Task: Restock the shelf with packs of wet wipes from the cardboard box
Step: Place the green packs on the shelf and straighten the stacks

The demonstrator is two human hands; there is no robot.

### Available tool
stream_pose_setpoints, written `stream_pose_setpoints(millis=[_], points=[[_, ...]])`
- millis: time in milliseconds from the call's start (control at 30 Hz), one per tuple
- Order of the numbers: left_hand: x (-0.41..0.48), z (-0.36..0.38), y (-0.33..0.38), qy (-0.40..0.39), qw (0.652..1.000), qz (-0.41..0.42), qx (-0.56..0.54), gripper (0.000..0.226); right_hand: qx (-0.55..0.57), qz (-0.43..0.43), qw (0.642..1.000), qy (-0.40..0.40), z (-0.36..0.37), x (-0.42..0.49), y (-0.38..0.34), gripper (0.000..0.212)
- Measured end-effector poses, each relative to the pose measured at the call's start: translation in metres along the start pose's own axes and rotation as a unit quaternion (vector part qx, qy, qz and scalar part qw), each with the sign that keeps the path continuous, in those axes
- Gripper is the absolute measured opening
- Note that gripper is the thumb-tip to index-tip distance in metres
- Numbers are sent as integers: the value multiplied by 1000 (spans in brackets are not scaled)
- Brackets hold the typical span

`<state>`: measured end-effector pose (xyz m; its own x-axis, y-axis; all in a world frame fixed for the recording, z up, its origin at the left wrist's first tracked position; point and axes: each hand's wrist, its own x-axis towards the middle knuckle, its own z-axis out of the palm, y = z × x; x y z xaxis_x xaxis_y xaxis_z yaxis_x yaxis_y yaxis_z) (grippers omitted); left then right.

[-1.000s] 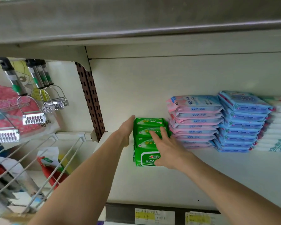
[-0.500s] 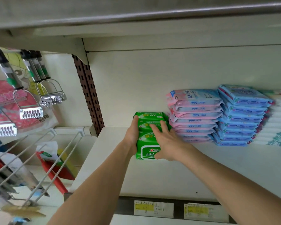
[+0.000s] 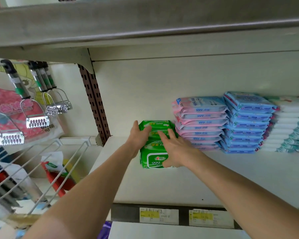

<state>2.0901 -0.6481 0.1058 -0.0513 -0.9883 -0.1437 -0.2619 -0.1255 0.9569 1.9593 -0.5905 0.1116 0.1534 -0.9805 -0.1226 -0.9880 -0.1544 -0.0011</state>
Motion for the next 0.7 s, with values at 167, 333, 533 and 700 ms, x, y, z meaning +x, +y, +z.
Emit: stream_pose_setpoints(millis=[167, 333, 533, 700], points=[[1, 21, 55, 36, 936, 215, 277, 86, 6, 0, 988, 155, -35, -31, 37, 46], [0, 77, 96, -9, 795, 313, 520, 98, -19, 104, 963, 248, -71, -41, 95, 25], [23, 112, 100, -47, 755, 311, 576, 68, -19, 130, 983, 131, -75, -18, 118, 26], [32, 113, 101, -68, 751, 298, 585, 65, -4, 120, 986, 113, -73, -6, 122, 25]])
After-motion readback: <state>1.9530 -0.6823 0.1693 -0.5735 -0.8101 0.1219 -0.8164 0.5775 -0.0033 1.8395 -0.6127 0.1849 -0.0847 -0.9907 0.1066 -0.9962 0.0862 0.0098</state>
